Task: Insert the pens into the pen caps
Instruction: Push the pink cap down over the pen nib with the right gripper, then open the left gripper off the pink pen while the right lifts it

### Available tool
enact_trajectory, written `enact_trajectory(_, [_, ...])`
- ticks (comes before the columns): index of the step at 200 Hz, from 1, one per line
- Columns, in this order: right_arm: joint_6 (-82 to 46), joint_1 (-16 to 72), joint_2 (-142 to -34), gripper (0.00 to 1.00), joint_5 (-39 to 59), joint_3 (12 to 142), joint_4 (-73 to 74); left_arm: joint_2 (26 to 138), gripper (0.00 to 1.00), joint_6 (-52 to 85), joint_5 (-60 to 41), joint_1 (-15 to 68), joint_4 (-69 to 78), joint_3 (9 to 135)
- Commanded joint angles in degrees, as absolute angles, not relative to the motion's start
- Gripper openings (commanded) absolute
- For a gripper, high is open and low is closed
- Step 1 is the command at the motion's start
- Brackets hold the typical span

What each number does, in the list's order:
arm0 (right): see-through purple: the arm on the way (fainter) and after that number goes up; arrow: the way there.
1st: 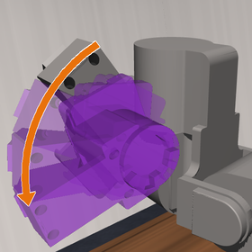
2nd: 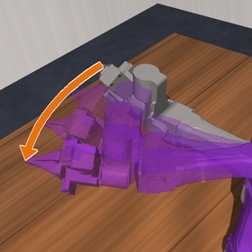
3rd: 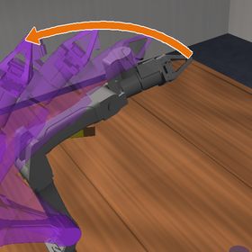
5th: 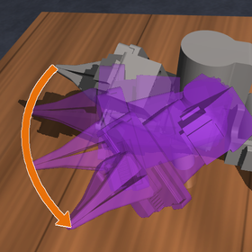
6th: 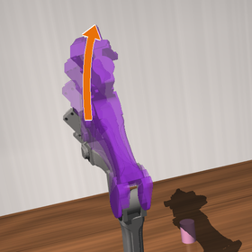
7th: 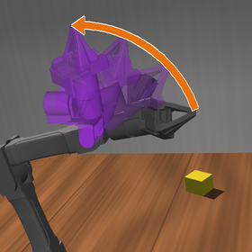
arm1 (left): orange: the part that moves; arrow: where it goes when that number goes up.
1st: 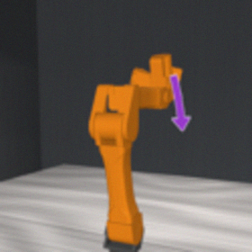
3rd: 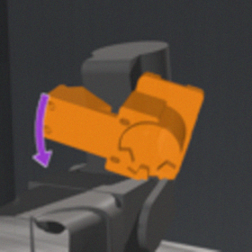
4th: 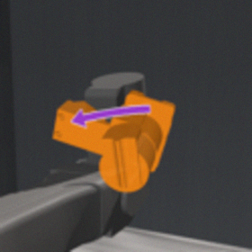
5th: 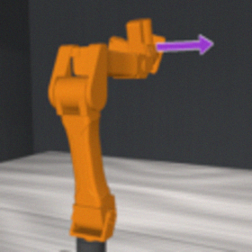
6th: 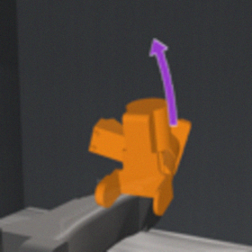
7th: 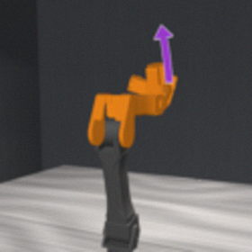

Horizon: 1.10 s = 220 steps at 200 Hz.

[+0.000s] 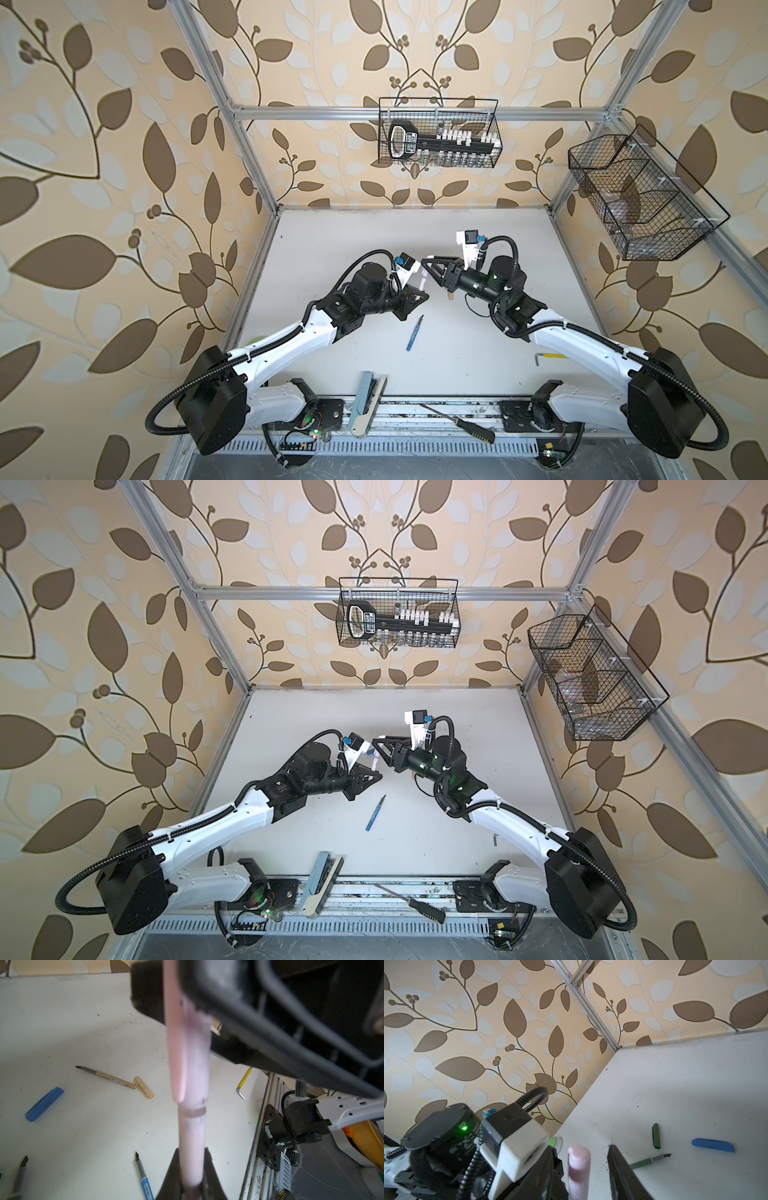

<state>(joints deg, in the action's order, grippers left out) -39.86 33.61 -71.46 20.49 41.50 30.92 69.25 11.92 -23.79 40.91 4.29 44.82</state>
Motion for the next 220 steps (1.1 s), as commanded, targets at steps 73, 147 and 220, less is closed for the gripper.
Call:
enact_trajectory(73, [-44.07,32.73,-71.98,0.04,26.59,41.8,31.95,72.28,0.0,11.25,-22.69,41.13,13.17,47.65])
enact_trajectory(147, [-35.97,34.09,-67.27,0.0,22.35,41.77,12.75,78.3,0.0,8.53,-21.35,37.11,16.53,58.77])
enact_trajectory(220, [-38.53,38.65,-70.16,0.0,22.98,36.89,14.57,81.53,0.0,9.63,-25.17,32.3,28.42,66.11])
